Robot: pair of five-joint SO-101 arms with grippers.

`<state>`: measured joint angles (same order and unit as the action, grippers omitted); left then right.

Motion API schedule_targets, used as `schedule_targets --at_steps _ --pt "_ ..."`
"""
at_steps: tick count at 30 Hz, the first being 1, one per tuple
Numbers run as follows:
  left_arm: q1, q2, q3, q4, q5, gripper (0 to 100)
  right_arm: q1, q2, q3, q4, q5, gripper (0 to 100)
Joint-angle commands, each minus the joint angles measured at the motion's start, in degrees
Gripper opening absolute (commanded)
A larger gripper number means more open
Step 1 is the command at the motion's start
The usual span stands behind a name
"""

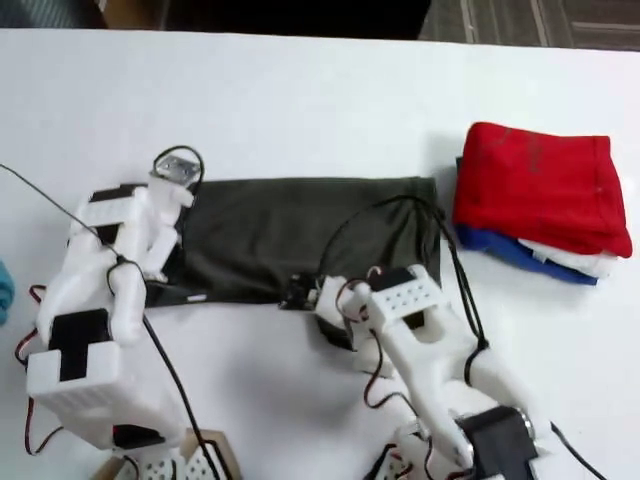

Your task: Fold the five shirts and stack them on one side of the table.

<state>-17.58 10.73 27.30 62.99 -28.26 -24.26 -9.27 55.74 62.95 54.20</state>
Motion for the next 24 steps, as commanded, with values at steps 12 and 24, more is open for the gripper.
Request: schedule_targets --at_steps 12,24 --pt "0.2 0.4 0.4 -1.2 0.2 3 0.0 3.0 -0.8 -0.7 0.4 1.9" --pt "0.2 0.4 0.4 -1.2 0.2 3 3.3 3.1 -22.2 14.2 1.8 2.0"
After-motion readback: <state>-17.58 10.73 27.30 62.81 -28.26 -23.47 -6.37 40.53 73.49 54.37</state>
